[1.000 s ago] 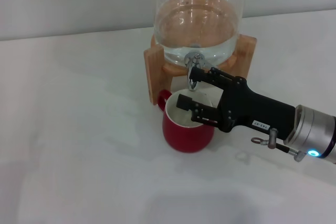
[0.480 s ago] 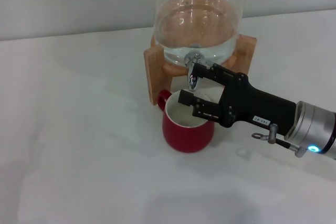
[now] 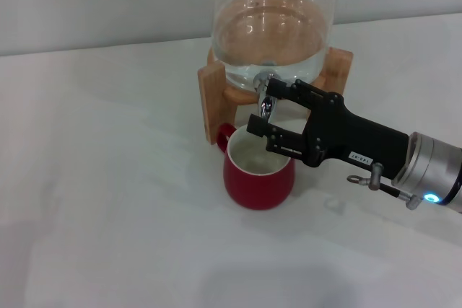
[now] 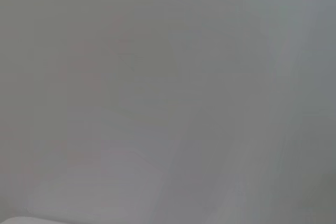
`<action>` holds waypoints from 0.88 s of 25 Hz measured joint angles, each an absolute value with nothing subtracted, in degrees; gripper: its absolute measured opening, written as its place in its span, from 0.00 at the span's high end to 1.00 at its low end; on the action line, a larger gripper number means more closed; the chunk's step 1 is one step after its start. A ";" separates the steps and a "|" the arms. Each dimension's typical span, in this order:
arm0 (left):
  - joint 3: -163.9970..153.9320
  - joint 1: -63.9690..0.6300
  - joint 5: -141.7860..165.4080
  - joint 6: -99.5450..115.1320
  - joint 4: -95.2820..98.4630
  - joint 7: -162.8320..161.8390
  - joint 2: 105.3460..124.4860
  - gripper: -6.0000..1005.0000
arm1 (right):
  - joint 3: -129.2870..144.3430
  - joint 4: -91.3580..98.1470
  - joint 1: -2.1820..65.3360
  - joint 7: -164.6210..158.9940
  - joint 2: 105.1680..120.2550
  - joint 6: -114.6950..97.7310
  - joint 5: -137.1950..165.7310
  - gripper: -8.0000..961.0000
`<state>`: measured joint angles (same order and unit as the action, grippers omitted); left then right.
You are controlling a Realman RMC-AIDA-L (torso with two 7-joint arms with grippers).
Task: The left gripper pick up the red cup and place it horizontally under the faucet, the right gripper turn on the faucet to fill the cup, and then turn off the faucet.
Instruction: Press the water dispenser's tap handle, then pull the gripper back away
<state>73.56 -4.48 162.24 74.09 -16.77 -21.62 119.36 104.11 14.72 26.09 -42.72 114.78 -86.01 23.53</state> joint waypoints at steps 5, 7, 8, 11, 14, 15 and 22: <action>73.57 -4.48 162.24 74.18 -16.72 -21.62 119.36 0.12 | 104.07 14.77 26.11 -42.70 114.62 -85.63 23.57 0.18; 73.56 -4.48 162.25 74.18 -16.70 -21.62 119.36 0.12 | 104.06 14.77 26.11 -42.67 114.59 -85.47 23.58 0.18; 73.56 -4.48 162.25 74.18 -16.70 -21.62 119.36 0.12 | 104.06 14.77 26.11 -42.65 114.56 -85.35 23.59 0.18; 73.57 -4.48 162.25 74.18 -16.70 -21.62 119.36 0.12 | 104.06 14.77 26.11 -42.58 114.51 -84.95 23.61 0.18; 73.52 -4.48 162.25 74.18 -16.69 -21.62 119.36 0.12 | 104.05 14.77 26.11 -42.54 114.40 -84.74 23.64 0.18; 73.50 -4.48 162.25 74.18 -16.69 -21.62 119.36 0.12 | 104.03 14.77 26.11 -42.54 114.36 -84.73 23.65 0.18; 73.45 -4.48 162.25 74.12 -16.69 -21.62 119.35 0.12 | 103.96 14.77 26.12 -42.47 113.97 -84.64 23.55 0.18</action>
